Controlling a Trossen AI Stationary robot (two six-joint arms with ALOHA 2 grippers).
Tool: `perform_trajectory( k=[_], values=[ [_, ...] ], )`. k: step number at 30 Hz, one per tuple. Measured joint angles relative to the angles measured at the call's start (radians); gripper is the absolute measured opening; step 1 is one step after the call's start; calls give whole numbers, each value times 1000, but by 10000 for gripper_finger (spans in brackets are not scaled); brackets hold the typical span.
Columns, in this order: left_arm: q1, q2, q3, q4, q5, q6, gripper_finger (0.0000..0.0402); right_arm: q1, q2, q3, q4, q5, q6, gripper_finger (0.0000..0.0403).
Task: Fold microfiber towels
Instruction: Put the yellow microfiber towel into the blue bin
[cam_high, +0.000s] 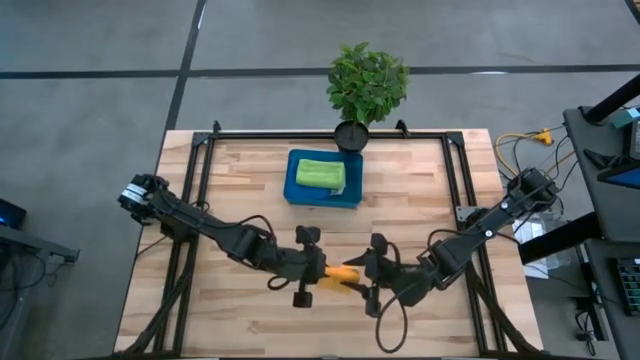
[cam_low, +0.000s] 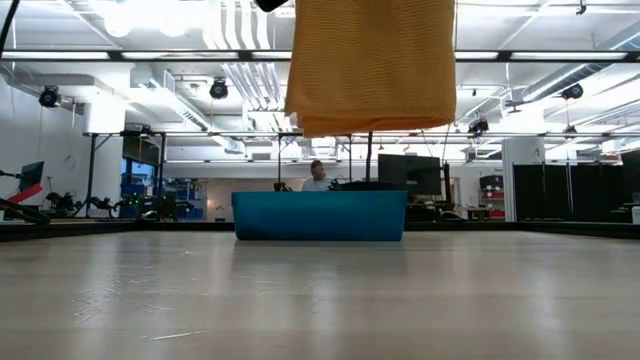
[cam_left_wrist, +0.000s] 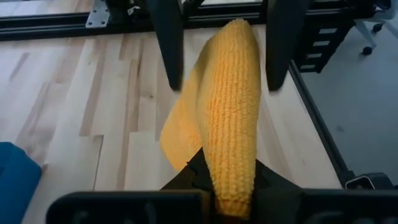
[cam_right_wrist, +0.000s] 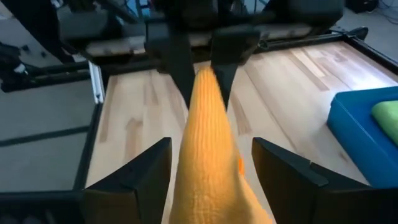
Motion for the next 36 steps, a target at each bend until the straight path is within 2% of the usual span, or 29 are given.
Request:
perform_trajectory(
  k=[5, 7, 11, 15, 16, 19, 22, 27, 32, 36],
  values=[
    [0, 0, 5, 0, 0, -16, 2, -7, 15, 0, 1, 4, -30, 210],
    [2, 0, 5, 0, 0, -28, 2, -8, 16, 0, 1, 13, -43, 195],
    [3, 0, 5, 0, -4, -27, 2, -13, 16, 0, -9, 50, -58, 130],
    [7, 0, 5, 0, -14, -26, 2, -22, 16, 0, -15, 51, -65, 39],
    [9, 0, 4, -1, -14, -26, 2, -26, 16, 0, -16, 52, -69, 25],
    [15, 0, 4, -15, -24, -23, 8, -37, 15, 0, -16, 52, -71, 18],
    [31, -11, 4, -92, -33, -22, 35, -47, 11, 0, -23, 45, -55, 14],
    [66, -83, -24, -231, -66, -86, 116, -50, -7, -1, -62, 50, 6, 14],
    [91, -176, -41, -320, -183, -151, 190, -53, -25, -1, -137, 55, 63, 13],
    [114, -219, -42, -409, -261, -189, 212, -70, -32, -2, -132, 60, 99, 12]
  ],
)
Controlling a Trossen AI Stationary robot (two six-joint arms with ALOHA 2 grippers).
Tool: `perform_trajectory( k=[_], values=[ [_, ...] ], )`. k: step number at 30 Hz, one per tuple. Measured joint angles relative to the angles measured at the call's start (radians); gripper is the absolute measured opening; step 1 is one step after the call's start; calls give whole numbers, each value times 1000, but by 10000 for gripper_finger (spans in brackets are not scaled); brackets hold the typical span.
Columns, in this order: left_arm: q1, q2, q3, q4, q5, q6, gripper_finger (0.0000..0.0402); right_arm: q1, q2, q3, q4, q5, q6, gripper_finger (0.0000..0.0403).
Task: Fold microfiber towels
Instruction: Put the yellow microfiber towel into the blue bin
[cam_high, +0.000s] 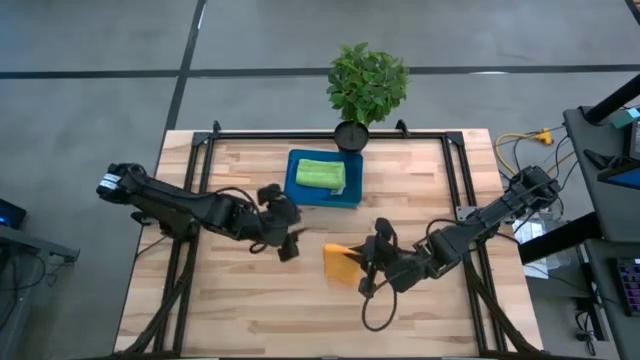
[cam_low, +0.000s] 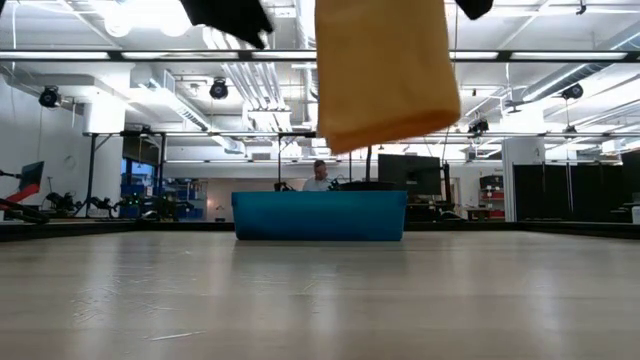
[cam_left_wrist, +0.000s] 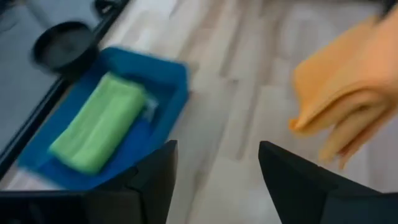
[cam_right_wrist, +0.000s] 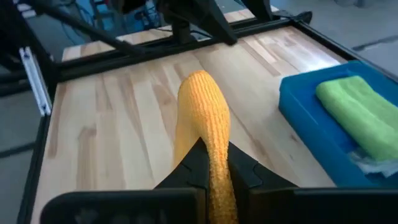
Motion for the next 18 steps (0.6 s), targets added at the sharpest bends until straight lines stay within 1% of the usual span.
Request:
perform_trajectory(
  k=[4, 6, 8, 11, 15, 18],
  values=[
    [16, -39, 0, -130, -62, -99, 214, -43, 0, -27, 21, 1, 80, 12],
    [21, -60, 0, -204, -90, -140, 214, -69, 0, -61, 80, 4, 112, 12],
    [25, -77, 0, -238, -120, -148, 214, -94, -2, -106, 186, 4, 131, 12],
    [30, -105, -12, -259, -143, -136, 214, -138, -3, -193, 402, -14, 136, 12],
    [36, -148, -48, -253, -146, -115, 215, -223, 4, -310, 703, -38, 184, 12],
    [41, -174, -86, -254, -146, -114, 215, -302, 20, -366, 870, -38, 235, 12]
  ],
)
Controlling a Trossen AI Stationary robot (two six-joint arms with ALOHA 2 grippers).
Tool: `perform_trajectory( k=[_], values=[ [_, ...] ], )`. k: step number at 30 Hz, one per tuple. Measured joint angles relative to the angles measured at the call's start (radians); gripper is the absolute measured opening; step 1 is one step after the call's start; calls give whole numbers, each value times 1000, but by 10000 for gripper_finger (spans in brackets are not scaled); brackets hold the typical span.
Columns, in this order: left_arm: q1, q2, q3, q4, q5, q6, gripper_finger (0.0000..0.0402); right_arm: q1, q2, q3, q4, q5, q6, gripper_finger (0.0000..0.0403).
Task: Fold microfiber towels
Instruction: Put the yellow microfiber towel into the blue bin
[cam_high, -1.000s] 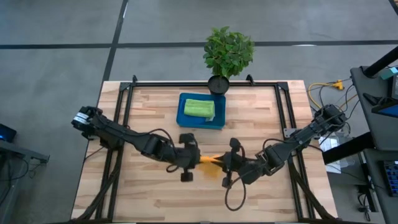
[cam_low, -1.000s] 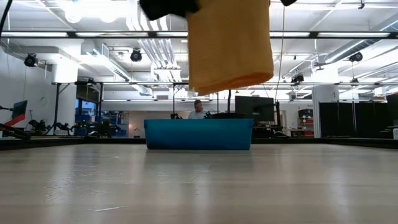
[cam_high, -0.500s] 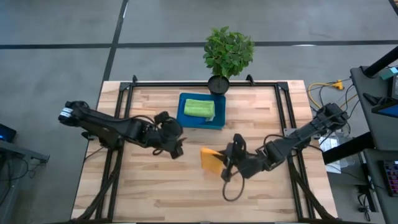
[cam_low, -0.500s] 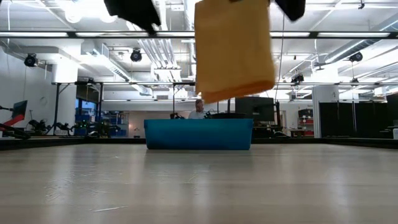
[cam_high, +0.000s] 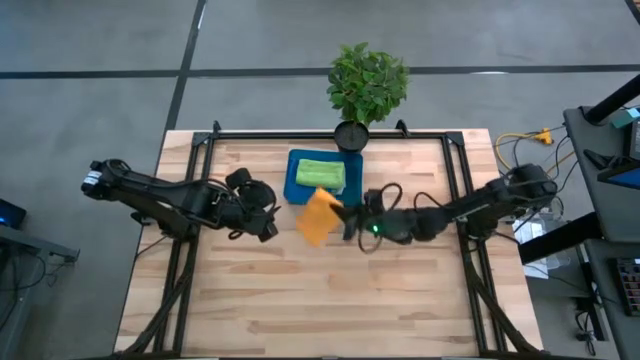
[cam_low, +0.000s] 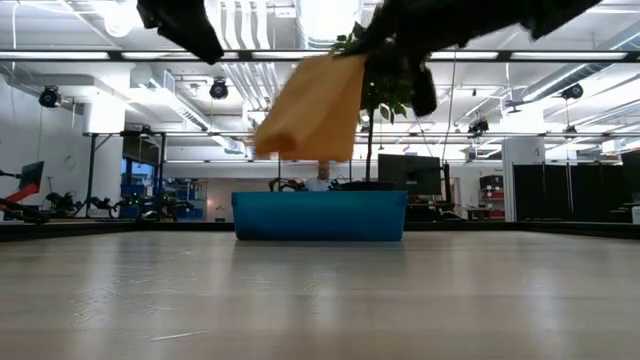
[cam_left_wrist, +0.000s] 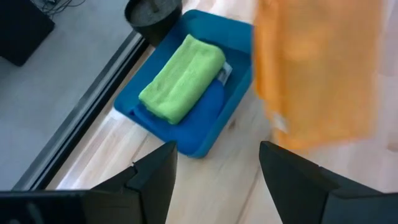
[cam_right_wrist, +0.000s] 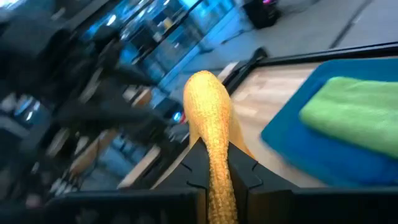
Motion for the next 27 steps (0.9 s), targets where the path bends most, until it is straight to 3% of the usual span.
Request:
perform_trajectory(
  k=[7, 11, 15, 19, 22, 27],
  values=[
    [5, -46, -70, -1, -3, 5, 215, -182, 104, 53, 48, -34, 90, 11],
    [7, -52, -79, 1, -5, 63, 215, -257, 225, 186, 49, -107, 98, 11],
    [15, -51, -79, 6, -7, 124, 215, -312, 370, 339, 91, -101, 144, 11],
    [26, -51, -79, 9, -8, 190, 215, -329, 498, 425, 131, 42, 330, 11],
    [33, -51, -80, 9, -8, 224, 215, -316, 545, 451, 52, 120, 474, 11],
    [33, -51, -86, 9, -8, 231, 215, -293, 532, 464, -66, 211, 508, 11]
  ],
)
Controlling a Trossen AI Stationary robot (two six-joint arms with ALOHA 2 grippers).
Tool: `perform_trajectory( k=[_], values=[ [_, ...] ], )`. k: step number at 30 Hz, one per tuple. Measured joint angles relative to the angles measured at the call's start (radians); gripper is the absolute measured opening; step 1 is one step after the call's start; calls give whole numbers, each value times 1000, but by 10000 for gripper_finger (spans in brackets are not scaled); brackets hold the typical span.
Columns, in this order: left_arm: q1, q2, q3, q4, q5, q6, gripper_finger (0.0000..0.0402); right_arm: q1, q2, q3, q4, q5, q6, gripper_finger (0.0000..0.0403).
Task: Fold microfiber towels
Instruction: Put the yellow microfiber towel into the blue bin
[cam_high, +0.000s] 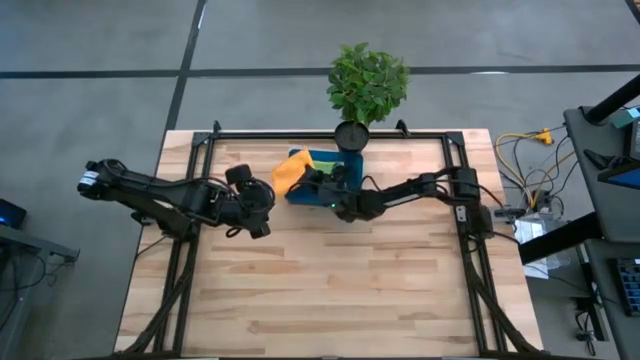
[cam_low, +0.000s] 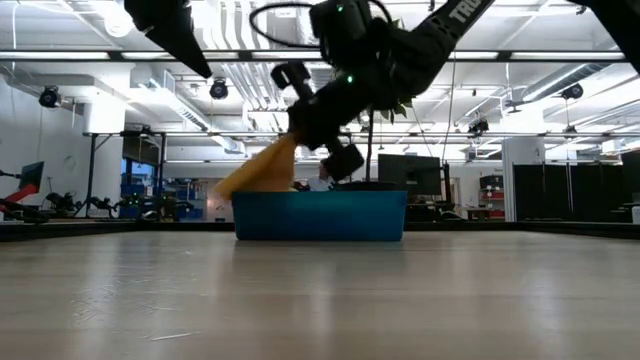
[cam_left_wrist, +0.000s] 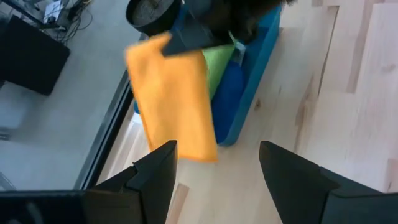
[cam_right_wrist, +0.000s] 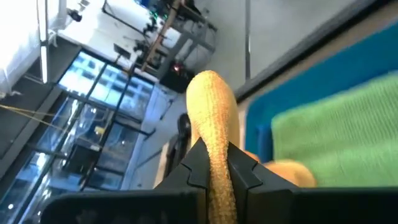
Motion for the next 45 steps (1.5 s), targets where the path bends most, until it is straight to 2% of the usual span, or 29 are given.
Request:
perform_trajectory(
  k=[5, 9, 14, 18, 28, 30, 32, 35, 39, 45],
  values=[
    [0, 0, -25, 2, 0, 1, 215, -11, -48, -1, 67, -20, -119, 11],
    [0, 0, -40, 19, 0, 1, 215, -17, -51, 46, 77, -170, -172, 11],
    [0, 0, -41, 23, -25, 1, 215, -12, -16, 114, 52, -159, -172, 11],
    [0, -11, -40, 24, -41, 1, 215, -29, 41, 190, 53, -194, -165, 11],
    [0, -33, -41, 17, -45, 2, 215, -31, 275, 449, 52, -230, -37, 11],
    [0, -41, -41, 18, -45, 2, 215, -28, 292, 477, 54, -219, -34, 11],
    [0, -50, -42, 15, -45, 2, 215, -19, 292, 477, 39, -153, -51, 11],
    [0, -66, -45, 12, -46, -3, 215, -10, 256, 460, -63, -83, -51, 11],
    [0, -80, -53, 14, -47, -3, 215, -11, 208, 448, -188, -79, -2, 11],
    [2, -80, -57, 14, -65, 26, 215, 12, 146, 440, -581, 17, 153, 11]
  ],
)
